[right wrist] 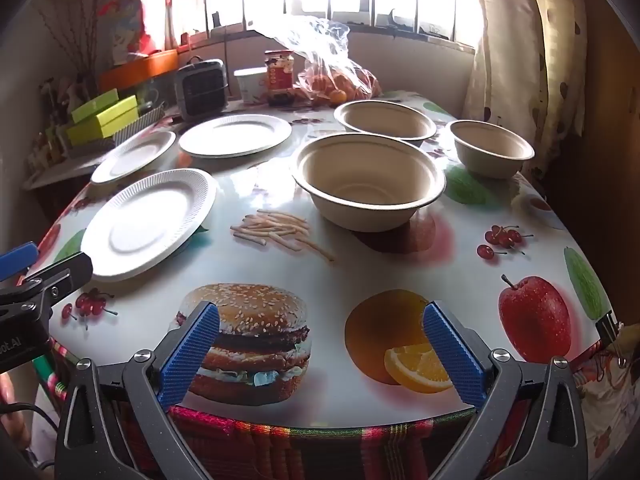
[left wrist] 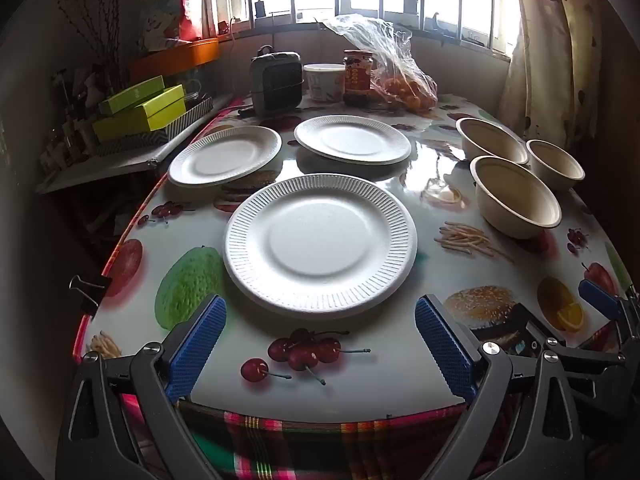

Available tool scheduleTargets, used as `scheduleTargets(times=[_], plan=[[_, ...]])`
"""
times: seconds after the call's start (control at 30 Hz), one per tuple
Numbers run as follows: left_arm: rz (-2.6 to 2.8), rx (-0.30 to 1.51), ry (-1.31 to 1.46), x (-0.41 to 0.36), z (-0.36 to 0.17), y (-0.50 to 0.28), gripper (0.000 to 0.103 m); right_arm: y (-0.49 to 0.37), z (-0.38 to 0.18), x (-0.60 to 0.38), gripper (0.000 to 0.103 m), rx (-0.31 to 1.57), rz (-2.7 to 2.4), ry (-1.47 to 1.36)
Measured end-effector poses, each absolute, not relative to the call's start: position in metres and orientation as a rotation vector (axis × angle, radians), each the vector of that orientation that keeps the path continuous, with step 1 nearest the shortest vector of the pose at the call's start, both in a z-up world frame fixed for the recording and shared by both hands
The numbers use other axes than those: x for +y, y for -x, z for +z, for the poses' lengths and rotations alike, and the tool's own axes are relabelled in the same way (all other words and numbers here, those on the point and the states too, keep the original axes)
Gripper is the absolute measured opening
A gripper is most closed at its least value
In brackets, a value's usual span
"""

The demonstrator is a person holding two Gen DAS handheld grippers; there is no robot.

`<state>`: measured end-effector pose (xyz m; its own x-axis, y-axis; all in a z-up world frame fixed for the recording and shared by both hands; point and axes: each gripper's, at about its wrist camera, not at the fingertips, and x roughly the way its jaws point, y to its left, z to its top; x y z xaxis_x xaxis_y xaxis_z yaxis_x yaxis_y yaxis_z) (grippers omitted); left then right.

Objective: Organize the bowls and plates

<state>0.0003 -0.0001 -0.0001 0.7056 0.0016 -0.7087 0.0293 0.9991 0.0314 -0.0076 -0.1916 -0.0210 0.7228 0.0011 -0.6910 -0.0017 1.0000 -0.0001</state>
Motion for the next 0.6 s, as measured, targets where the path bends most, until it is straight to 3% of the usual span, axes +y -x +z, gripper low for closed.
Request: scheduleTargets(times=[0.6], plan=[[-0.001,0.796,-0.014,0.0087,-0.0022,-0.0072,0.096,0.0031,-0.0151,-0.1851,0.103,0.739,0.045,0.004]])
